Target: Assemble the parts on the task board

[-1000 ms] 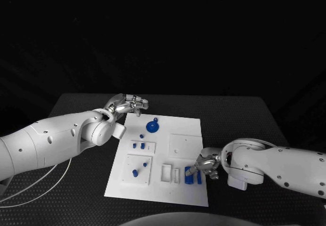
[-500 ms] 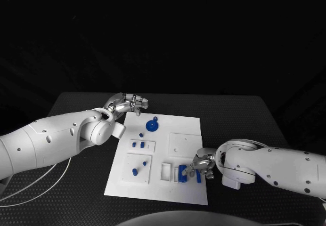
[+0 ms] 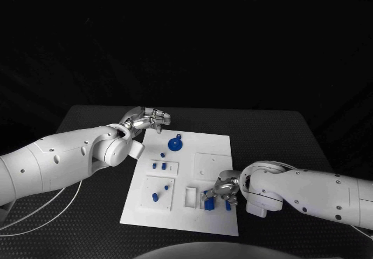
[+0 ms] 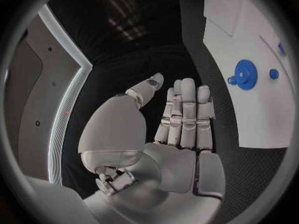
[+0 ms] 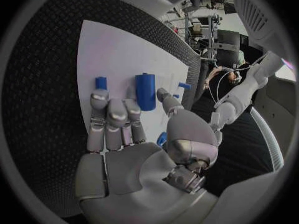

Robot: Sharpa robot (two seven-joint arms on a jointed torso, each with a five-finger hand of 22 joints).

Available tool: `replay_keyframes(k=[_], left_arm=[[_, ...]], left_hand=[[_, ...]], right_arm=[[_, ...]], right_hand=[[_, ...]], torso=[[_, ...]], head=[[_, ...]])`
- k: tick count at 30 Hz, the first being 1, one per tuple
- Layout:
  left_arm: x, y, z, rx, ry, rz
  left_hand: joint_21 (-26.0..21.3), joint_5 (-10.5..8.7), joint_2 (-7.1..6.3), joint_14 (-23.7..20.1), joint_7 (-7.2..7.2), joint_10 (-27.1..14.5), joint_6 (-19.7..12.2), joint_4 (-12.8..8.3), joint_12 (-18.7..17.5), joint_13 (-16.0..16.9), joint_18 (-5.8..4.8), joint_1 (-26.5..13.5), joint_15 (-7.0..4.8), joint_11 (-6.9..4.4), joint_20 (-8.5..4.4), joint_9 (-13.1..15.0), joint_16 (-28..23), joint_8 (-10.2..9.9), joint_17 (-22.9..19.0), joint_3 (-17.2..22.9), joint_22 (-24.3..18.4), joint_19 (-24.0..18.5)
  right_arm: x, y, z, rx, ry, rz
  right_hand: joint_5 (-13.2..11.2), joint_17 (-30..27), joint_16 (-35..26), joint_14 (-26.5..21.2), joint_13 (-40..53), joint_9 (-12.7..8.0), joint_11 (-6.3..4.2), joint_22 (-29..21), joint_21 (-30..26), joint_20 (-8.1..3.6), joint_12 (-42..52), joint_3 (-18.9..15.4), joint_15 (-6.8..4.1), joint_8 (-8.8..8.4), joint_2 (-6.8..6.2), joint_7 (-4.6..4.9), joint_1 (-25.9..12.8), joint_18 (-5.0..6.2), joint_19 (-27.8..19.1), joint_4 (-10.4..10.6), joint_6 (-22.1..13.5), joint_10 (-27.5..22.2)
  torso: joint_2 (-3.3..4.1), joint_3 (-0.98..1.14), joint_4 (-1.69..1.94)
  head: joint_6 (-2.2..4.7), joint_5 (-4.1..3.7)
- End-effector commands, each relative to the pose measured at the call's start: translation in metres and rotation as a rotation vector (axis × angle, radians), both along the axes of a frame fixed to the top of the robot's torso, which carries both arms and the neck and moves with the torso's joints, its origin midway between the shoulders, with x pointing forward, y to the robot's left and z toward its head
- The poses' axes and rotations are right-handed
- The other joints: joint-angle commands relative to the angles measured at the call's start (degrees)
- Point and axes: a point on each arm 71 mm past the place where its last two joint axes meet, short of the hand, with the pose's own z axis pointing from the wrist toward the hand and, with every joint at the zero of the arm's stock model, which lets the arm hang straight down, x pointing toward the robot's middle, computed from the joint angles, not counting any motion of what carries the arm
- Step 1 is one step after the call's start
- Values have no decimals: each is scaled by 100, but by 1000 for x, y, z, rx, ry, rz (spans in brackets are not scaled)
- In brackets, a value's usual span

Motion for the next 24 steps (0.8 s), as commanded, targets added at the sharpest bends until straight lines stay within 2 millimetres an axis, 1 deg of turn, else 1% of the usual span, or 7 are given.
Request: replay_keyframes(k=[1, 9, 13, 14, 15, 20, 24], left_arm=[[-1, -4, 1, -15, 4, -19], [-1, -4, 1, -14, 5, -18], [-1, -3, 1, -13, 5, -16], [-1, -3, 1, -13, 5, -15], [-1, -3, 1, -13, 5, -15], [-1, -2, 1, -12, 6, -14], [-1, -1, 1, -11, 5, -12]], left_hand=[[-38, -17, -15, 6, 41, -35, -10, 39, 21, 7, 77, -63, 35, 21, -49, -9, -24, 22, 8, -3, 114, 32], [-38, -15, -14, 7, 42, -39, -12, 38, 21, 7, 78, -60, 35, 22, -49, -10, -24, 22, 8, -1, 115, 32], [-38, -13, -13, 7, 42, -41, -13, 37, 21, 7, 79, -57, 35, 22, -50, -11, -24, 23, 9, 0, 115, 32], [-38, -13, -13, 7, 42, -41, -13, 37, 21, 7, 79, -57, 35, 22, -50, -11, -24, 23, 9, 1, 115, 32], [-38, -13, -13, 7, 42, -41, -13, 37, 21, 7, 79, -56, 35, 22, -50, -11, -24, 23, 9, 1, 115, 32], [-38, -12, -12, 7, 42, -43, -13, 36, 22, 7, 80, -54, 35, 22, -50, -11, -25, 24, 9, 2, 115, 32], [-38, -11, -10, 8, 42, -43, -12, 39, 23, 8, 80, -55, 36, 22, -50, -11, -25, 26, 10, 2, 116, 32]], right_arm=[[-3, 2, -5, 10, 22, 4], [-1, -1, -5, 5, 2, -18], [0, -1, -5, 4, -11, -21], [0, -2, -5, 4, -14, -24], [0, -3, -4, 4, -17, -27], [0, -8, 1, 17, -13, -48], [8, -7, 13, 15, -15, -49]], right_hand=[[-23, 9, -25, 25, -5, -12, -18, 66, 0, -25, -35, 10, 5, -22, -12, 25, -58, 356, -21, -32, -18, -2], [-159, 30, -55, 56, 35, 0, -19, 62, 14, -15, -44, 318, 7, -36, 86, 22, 204, 356, 15, -187, 54, 45], [-660, 52, -88, 105, 69, 12, -22, 48, 25, 30, -69, 1207, 8, -54, -99, 14, 668, 356, 77, -25, 160, 124], [-1094, 56, -101, 112, 78, 19, -32, 39, 18, 30, -75, 1715, 10, -52, -222, -7, 955, 353, 87, 44, 196, 147], [-1149, 60, -107, 125, 87, 18, -23, 43, 31, 57, -79, 1990, 12, -62, -308, 9, 1002, 356, 106, 153, 213, 167], [-954, 78, -113, 146, 108, 42, -32, 73, 80, 106, -86, 2212, 6, -49, -258, 2, 986, 356, 115, 139, 292, 205], [-932, 92, -124, 156, 126, 53, -43, 79, 101, 136, -103, 2258, -3, -56, -280, -11, 685, 356, 110, 314, 342, 235]], torso=[[1, -5, -4], [-8, -4, -14], [-1, 10, -20], [-2, 9, -21], [-2, 9, -21], [-5, 1, -21], [-2, 0, -29]], head=[[-1, -3], [-6, 12], [-6, 34], [-11, 41], [-10, 46], [-4, 47], [6, 56]])
